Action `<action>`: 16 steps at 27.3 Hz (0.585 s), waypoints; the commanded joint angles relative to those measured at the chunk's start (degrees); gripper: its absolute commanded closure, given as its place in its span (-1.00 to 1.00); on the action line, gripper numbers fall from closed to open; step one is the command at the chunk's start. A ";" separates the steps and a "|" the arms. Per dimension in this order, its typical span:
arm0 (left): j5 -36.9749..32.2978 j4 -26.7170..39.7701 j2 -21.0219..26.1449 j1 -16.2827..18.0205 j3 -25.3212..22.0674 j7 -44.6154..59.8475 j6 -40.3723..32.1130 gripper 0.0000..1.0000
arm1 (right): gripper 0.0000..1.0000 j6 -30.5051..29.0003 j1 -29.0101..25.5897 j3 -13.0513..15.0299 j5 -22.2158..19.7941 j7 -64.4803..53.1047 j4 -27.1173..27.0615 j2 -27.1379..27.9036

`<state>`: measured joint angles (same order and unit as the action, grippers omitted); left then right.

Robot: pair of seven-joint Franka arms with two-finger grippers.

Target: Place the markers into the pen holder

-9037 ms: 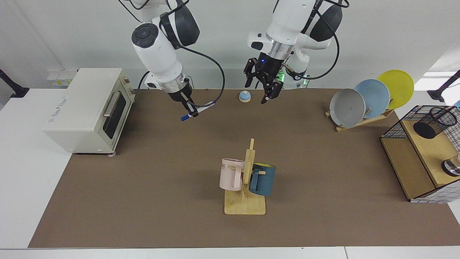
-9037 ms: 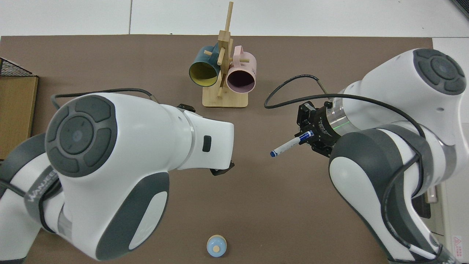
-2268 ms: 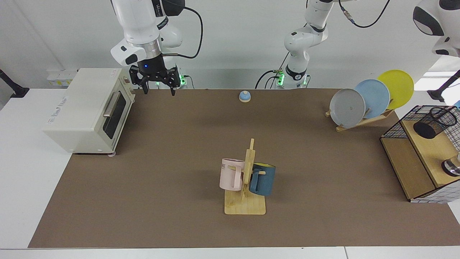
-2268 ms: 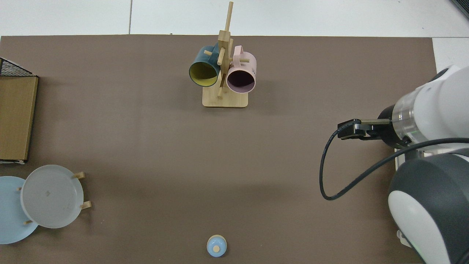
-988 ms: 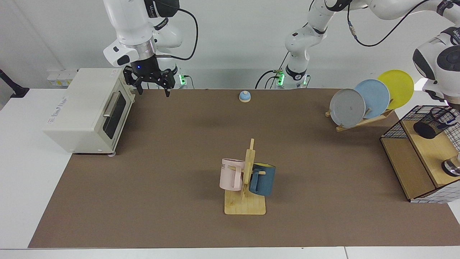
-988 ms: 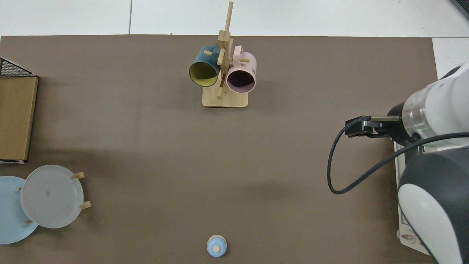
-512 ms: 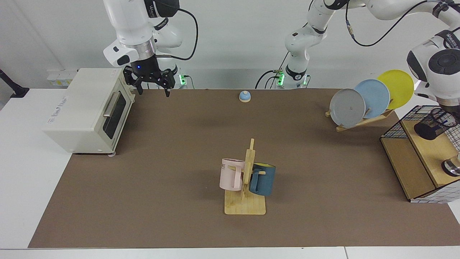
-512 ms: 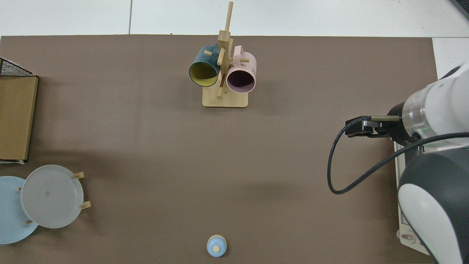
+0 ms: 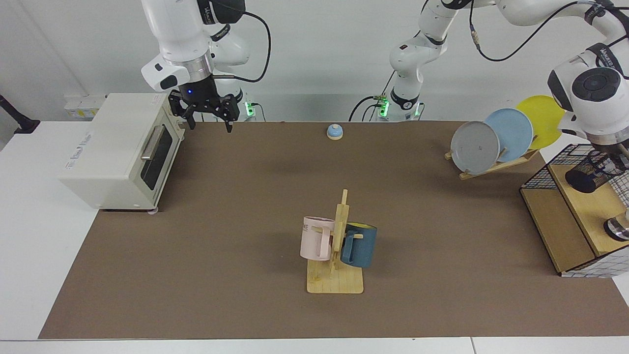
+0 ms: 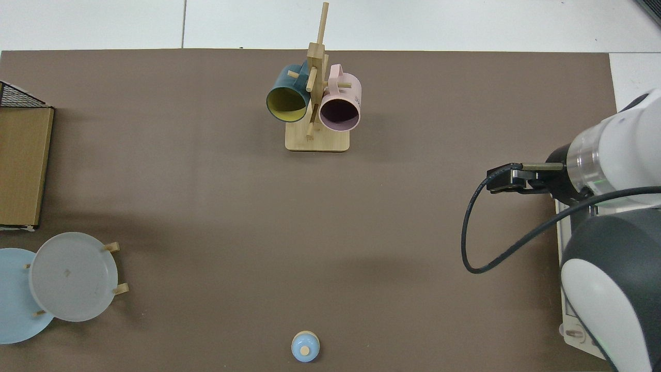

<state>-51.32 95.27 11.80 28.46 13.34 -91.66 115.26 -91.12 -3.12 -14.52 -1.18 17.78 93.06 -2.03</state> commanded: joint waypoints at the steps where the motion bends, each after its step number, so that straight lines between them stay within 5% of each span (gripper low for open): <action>1: -1.50 3.61 -1.95 0.46 -1.12 1.48 3.13 1.00 | -1.00 -0.99 -1.01 -0.68 0.39 0.68 0.81 -0.88; 16: -1.50 4.58 -2.04 -0.07 -2.62 1.48 4.01 1.00 | -1.00 -0.99 -1.01 -0.68 0.39 0.68 0.89 -0.88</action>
<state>-51.56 96.97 11.76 28.47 11.02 -91.64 117.70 -91.12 -3.12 -14.52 -1.18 17.78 93.06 -2.03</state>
